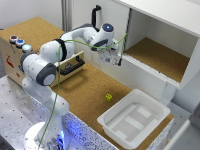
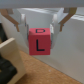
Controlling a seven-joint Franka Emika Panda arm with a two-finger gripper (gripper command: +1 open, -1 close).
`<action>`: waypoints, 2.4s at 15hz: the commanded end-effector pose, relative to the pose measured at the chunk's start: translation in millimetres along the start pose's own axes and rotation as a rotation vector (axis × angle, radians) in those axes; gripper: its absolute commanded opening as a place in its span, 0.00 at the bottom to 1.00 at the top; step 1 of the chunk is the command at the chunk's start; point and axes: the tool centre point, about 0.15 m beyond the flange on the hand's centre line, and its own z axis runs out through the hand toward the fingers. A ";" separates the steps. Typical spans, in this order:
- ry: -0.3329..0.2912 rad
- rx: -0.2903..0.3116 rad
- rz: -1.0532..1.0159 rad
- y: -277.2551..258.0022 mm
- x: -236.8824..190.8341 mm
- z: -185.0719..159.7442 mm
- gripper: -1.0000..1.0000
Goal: Store the grasped pink object in the drawer
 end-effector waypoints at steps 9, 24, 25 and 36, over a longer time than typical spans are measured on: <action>0.002 0.180 -0.540 -178.5 52.7 67.2 0.00; -0.041 0.240 -0.823 -240.5 87.3 173.8 0.00; -0.054 0.237 -0.812 -238.2 89.2 177.9 0.00; 0.096 0.177 -0.720 -209.6 65.5 45.2 1.00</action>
